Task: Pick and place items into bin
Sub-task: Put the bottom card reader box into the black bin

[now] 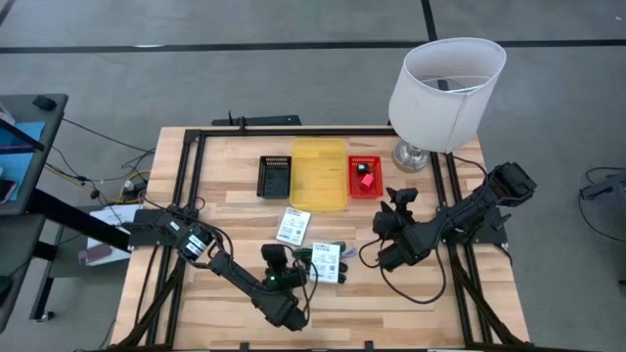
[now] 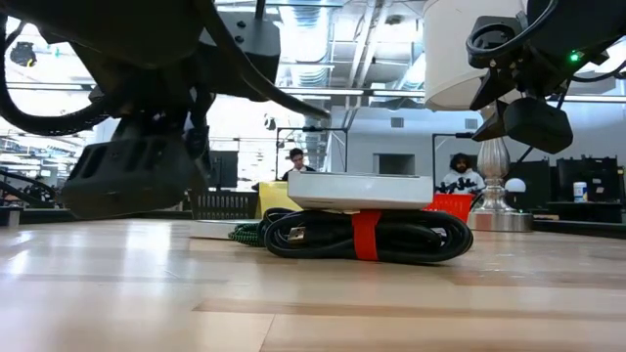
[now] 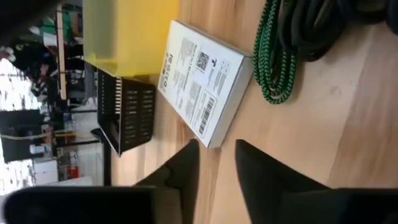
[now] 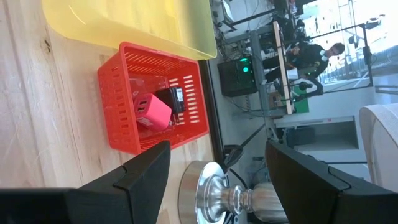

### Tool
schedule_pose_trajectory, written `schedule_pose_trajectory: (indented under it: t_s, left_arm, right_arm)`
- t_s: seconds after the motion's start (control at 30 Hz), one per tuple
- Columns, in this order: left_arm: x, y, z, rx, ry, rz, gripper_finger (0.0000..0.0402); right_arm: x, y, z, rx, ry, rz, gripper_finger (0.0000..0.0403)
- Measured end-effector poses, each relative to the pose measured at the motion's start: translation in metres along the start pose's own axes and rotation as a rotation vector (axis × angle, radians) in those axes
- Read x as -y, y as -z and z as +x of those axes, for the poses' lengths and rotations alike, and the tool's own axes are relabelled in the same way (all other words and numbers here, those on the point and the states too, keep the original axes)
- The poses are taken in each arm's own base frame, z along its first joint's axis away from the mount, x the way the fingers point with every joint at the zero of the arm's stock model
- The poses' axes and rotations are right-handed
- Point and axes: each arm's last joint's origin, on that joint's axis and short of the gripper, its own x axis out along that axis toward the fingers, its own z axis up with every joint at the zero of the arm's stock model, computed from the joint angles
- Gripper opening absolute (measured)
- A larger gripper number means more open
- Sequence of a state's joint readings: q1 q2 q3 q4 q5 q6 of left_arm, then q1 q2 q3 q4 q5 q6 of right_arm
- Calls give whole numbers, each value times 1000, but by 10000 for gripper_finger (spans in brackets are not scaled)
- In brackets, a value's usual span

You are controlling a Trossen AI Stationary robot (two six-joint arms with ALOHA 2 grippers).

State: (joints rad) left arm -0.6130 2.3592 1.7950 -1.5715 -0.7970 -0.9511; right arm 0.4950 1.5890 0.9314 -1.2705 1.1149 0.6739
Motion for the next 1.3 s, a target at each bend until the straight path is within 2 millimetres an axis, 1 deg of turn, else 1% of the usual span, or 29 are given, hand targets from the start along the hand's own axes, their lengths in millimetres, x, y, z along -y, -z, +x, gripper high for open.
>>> schedule_pose_trajectory:
  t_s: [0.23, 0.37, 0.43, 0.57, 0.7, 0.83, 0.9, 0.97, 1.1, 1.3]
  left_arm:
    - [-3, -3, 4, -2, -9, 83, 183]
    - [-4, -5, 6, -6, -10, 146, 212]
    - [-6, -5, 4, -2, -6, 187, 217]
    - [-16, -6, -3, 12, 11, 210, 215]
    - [-35, -7, -15, 42, 40, 194, 211]
    - [-59, -8, -30, 95, 76, 132, 210]
    - [-65, -9, -36, 124, 111, 92, 210]
    - [-66, -11, -41, 145, 171, 74, 210]
    - [-58, -14, -48, 172, 284, 76, 209]
    - [-54, -18, -50, 179, 361, 44, 209]
  right_arm:
    - [0, 0, 0, 0, 0, -1, 258]
    - [0, 1, -1, -1, 2, -10, 258]
    - [1, 1, -1, -4, 3, -16, 258]
    - [2, 2, 0, -11, 8, -31, 258]
    - [1, 2, 0, -10, 8, -31, 258]
    - [1, 2, 0, -10, 8, -8, 258]
    - [2, 2, 0, -10, 8, 14, 258]
    - [2, 2, 0, -11, 7, 35, 258]
    - [1, 3, -1, -31, -16, 72, 258]
    - [-6, 4, -8, -50, -101, 106, 258]
